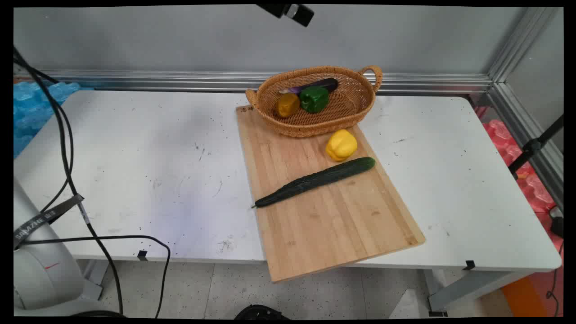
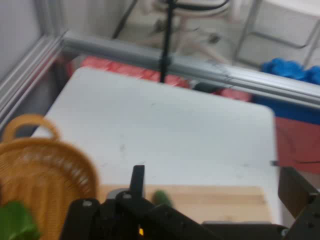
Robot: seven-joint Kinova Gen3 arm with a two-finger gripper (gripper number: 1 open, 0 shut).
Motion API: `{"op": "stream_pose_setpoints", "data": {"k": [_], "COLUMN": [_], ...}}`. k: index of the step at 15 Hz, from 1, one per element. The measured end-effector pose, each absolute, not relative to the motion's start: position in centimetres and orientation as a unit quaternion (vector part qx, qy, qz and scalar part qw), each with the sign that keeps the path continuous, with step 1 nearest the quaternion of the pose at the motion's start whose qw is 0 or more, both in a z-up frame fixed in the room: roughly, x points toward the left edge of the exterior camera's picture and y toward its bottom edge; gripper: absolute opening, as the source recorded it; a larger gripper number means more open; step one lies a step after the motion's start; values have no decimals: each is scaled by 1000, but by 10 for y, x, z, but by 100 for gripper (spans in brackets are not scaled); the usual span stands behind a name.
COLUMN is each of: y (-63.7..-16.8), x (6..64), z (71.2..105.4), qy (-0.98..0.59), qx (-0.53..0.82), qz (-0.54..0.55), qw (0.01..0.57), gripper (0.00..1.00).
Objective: Pick up the potato from the vegetable basket
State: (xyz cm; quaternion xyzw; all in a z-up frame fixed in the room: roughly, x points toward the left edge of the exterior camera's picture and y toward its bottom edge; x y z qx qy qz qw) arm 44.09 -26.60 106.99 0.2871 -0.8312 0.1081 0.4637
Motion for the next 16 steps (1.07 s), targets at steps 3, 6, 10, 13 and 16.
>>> {"op": "stream_pose_setpoints", "data": {"k": [3, 6, 10, 13, 16], "y": [-285, -304, -332, -355, -373], "x": [446, 450, 452, 448, 444], "z": [1059, 1046, 1025, 1006, 989], "qy": [-833, -831, -824, -819, -818], "qx": [331, 375, 429, 460, 476], "qz": [125, 141, 160, 167, 171], "qw": [426, 385, 335, 300, 275], "gripper": [100, 100, 100, 100, 100]}}
